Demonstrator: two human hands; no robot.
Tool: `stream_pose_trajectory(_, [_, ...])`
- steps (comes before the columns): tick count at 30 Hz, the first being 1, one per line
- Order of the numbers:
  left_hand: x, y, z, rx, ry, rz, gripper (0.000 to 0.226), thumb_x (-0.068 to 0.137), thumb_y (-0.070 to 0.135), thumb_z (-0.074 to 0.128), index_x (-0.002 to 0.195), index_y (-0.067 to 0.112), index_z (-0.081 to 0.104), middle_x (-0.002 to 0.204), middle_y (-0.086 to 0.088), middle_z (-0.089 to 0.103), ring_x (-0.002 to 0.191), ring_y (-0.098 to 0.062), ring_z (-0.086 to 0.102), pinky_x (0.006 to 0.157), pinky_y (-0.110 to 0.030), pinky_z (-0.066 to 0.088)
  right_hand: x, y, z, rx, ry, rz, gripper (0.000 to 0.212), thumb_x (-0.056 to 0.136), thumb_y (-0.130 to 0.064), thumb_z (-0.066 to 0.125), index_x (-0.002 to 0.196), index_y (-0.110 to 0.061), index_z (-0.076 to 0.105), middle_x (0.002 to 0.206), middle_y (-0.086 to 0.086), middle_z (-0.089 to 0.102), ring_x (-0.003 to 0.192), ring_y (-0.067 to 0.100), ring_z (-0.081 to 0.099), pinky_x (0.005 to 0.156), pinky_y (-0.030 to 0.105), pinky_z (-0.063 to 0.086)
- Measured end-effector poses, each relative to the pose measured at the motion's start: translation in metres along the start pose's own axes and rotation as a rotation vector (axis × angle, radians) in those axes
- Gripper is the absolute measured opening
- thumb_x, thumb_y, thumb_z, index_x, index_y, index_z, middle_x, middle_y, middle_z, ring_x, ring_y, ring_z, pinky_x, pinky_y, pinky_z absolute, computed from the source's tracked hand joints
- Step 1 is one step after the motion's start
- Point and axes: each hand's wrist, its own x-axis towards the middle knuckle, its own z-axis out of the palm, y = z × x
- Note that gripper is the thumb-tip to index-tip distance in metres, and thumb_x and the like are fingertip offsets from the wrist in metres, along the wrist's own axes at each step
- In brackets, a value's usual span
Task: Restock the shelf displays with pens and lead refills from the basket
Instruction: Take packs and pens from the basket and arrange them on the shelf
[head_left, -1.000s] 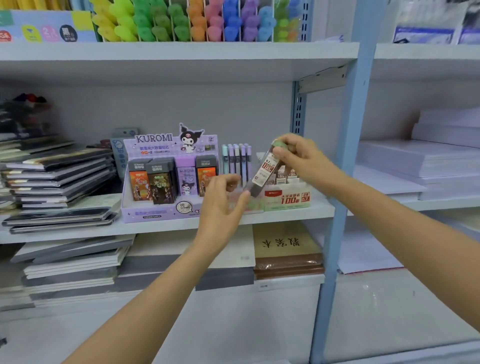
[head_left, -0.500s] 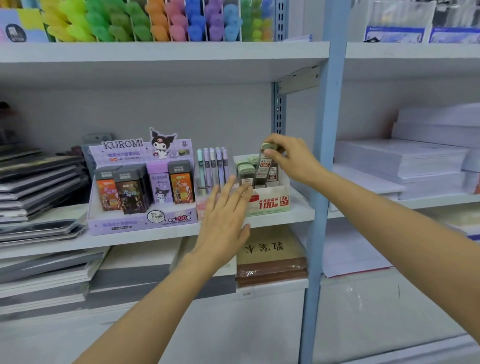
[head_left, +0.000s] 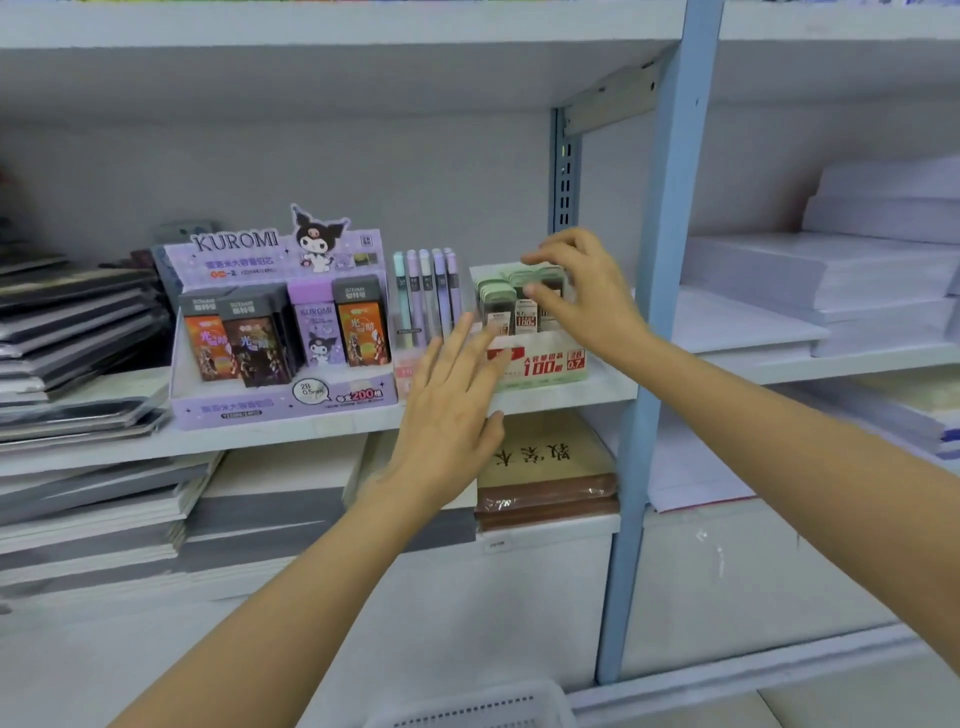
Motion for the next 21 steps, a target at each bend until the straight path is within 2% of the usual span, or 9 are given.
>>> stream_pose_trajectory(2, [-0.018, 0.002, 0.009, -0.099, 0.133, -0.002, 0.040, 0.081, 0.007, 0.064, 0.120, 0.009, 0.060, 0.132, -0.012, 0.053, 0.129, -0.030, 0.042, 0.105, -0.044, 0.034, -0.029, -0.008, -0.005, 0.055, 0.069, -0.107, 0.015, 0.092, -0.017, 0.062, 0.102, -0.008, 0.067, 0.099, 0.003, 0.059, 0.088, 0.008, 0.052, 0.076, 0.014, 0.038])
stream_pose_trajectory(4, [-0.045, 0.008, 0.028, -0.192, 0.195, -0.028, 0.027, 0.078, 0.000, 0.062, 0.104, 0.008, 0.064, 0.106, -0.008, 0.059, 0.101, -0.025, 0.051, 0.084, -0.035, 0.040, -0.071, -0.011, 0.000, 0.144, 0.024, -0.159, 0.011, 0.093, -0.017, 0.059, 0.091, -0.009, 0.066, 0.086, -0.003, 0.061, 0.072, 0.002, 0.050, 0.066, 0.013, 0.038])
stream_pose_trajectory(6, [-0.080, 0.015, 0.057, -0.295, 0.081, -0.083, 0.020, 0.080, -0.001, 0.060, 0.097, 0.008, 0.063, 0.095, -0.005, 0.058, 0.089, -0.022, 0.051, 0.074, -0.033, 0.041, -0.120, -0.007, 0.016, 0.190, -0.142, -0.121, 0.013, 0.093, -0.020, 0.058, 0.086, -0.012, 0.065, 0.077, -0.009, 0.059, 0.065, 0.001, 0.050, 0.061, 0.014, 0.038])
stream_pose_trajectory(8, [-0.122, 0.025, 0.092, -0.412, -0.121, -0.199, 0.015, 0.085, 0.002, 0.059, 0.096, 0.011, 0.063, 0.091, -0.001, 0.060, 0.085, -0.019, 0.054, 0.072, -0.033, 0.045, -0.172, 0.007, 0.043, 0.156, -0.368, -0.036, 0.015, 0.094, -0.024, 0.057, 0.086, -0.015, 0.065, 0.074, -0.009, 0.060, 0.064, 0.004, 0.051, 0.059, 0.022, 0.043])
stream_pose_trajectory(11, [-0.190, 0.040, 0.148, -0.547, -0.484, -0.425, 0.014, 0.092, 0.014, 0.053, 0.102, 0.019, 0.061, 0.093, 0.004, 0.060, 0.083, -0.014, 0.057, 0.072, -0.028, 0.044, -0.250, 0.041, 0.093, 0.116, -0.731, 0.145, 0.016, 0.096, -0.030, 0.056, 0.103, -0.018, 0.064, 0.095, -0.003, 0.064, 0.078, 0.012, 0.059, 0.071, 0.037, 0.051])
stream_pose_trajectory(15, [-0.276, 0.064, 0.212, -0.647, -0.921, -0.659, 0.019, 0.096, 0.023, 0.051, 0.111, 0.015, 0.059, 0.105, -0.003, 0.067, 0.089, -0.017, 0.061, 0.081, -0.030, 0.048, -0.356, 0.082, 0.148, 0.098, -1.080, 0.475, 0.045, 0.098, -0.034, 0.051, 0.138, -0.016, 0.042, 0.133, 0.007, 0.043, 0.115, 0.023, 0.052, 0.095, 0.039, 0.045])
stream_pose_trajectory(18, [-0.325, 0.083, 0.242, -0.688, -1.125, -0.752, 0.021, 0.098, 0.025, 0.050, 0.113, 0.013, 0.056, 0.108, -0.004, 0.064, 0.094, -0.019, 0.059, 0.080, -0.028, 0.046, -0.429, 0.095, 0.173, 0.115, -1.186, 0.684, 0.068, 0.099, -0.040, 0.047, 0.154, -0.018, 0.012, 0.158, 0.011, 0.010, 0.143, 0.027, 0.026, 0.115, 0.039, 0.029])
stream_pose_trajectory(20, [-0.346, 0.093, 0.257, -0.694, -1.164, -0.774, 0.013, 0.095, 0.022, 0.053, 0.102, 0.011, 0.052, 0.095, -0.004, 0.055, 0.089, -0.024, 0.055, 0.066, -0.028, 0.035, -0.468, 0.095, 0.185, 0.156, -1.184, 0.766, 0.075, 0.100, -0.043, 0.044, 0.154, -0.023, -0.003, 0.161, 0.005, -0.010, 0.148, 0.024, 0.012, 0.117, 0.037, 0.020])
stream_pose_trajectory(21, [-0.351, 0.097, 0.263, -0.699, -1.166, -0.788, 0.011, 0.093, 0.020, 0.055, 0.097, 0.011, 0.049, 0.089, -0.002, 0.049, 0.086, -0.024, 0.052, 0.062, -0.027, 0.030, -0.483, 0.092, 0.190, 0.184, -1.172, 0.797, 0.077, 0.100, -0.043, 0.043, 0.153, -0.026, -0.009, 0.161, 0.002, -0.015, 0.148, 0.024, 0.012, 0.116, 0.036, 0.021])
